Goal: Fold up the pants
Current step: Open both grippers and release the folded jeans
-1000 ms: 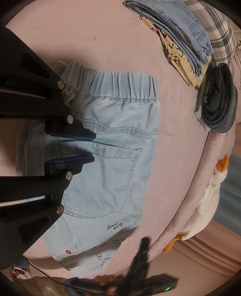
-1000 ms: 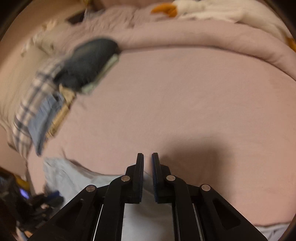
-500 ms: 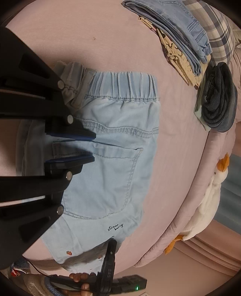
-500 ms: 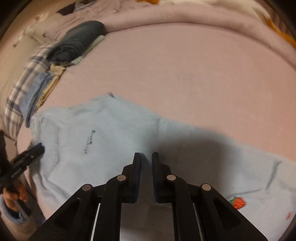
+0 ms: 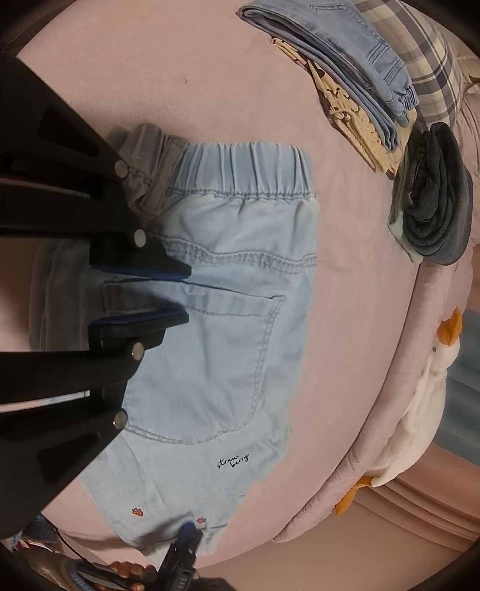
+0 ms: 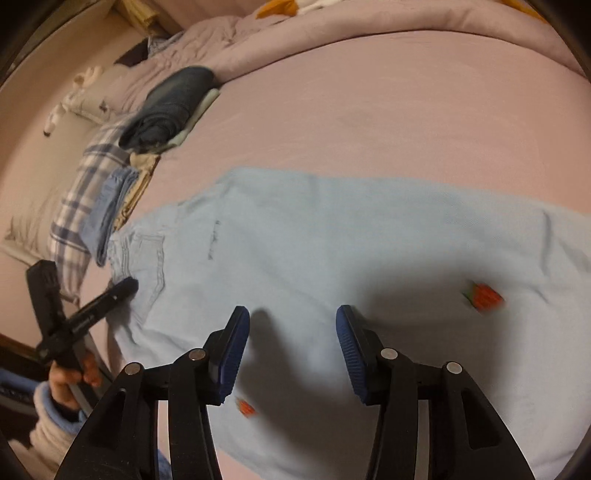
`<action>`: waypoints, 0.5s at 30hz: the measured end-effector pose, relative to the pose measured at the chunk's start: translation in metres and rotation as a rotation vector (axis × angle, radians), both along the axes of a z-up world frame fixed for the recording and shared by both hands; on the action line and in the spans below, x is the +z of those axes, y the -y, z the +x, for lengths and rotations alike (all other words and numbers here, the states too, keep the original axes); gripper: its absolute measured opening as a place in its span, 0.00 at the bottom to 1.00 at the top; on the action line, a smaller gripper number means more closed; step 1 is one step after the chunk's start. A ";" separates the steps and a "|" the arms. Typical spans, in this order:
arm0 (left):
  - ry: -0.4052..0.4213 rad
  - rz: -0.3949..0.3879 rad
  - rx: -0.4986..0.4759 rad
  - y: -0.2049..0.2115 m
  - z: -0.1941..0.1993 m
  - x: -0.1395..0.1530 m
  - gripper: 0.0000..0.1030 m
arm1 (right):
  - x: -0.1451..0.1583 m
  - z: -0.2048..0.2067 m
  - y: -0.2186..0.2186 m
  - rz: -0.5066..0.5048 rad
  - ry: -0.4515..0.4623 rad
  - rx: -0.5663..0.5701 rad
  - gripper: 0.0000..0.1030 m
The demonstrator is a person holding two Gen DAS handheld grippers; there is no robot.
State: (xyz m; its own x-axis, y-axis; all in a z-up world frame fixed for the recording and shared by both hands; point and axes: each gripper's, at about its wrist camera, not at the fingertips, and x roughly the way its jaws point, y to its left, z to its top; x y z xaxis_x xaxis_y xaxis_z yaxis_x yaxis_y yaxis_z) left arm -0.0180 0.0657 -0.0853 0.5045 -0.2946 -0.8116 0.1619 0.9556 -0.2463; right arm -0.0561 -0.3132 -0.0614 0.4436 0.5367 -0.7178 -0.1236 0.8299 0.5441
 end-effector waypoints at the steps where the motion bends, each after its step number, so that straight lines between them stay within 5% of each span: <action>1: 0.000 0.006 0.001 0.001 0.000 0.000 0.17 | 0.000 -0.003 0.017 0.019 -0.003 -0.038 0.47; 12: -0.041 0.101 0.073 0.014 0.002 0.006 0.18 | -0.010 -0.063 0.214 0.008 0.017 -0.556 0.47; 15: -0.021 0.162 0.090 0.028 -0.007 0.017 0.26 | -0.006 -0.078 0.244 -0.022 0.016 -0.693 0.47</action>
State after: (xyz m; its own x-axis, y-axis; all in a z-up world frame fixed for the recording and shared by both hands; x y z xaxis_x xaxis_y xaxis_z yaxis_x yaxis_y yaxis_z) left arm -0.0248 0.0378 -0.0688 0.5053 -0.1141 -0.8553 0.0704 0.9934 -0.0909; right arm -0.1342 -0.5576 -0.0675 0.6893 0.1109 -0.7160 0.4314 0.7311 0.5286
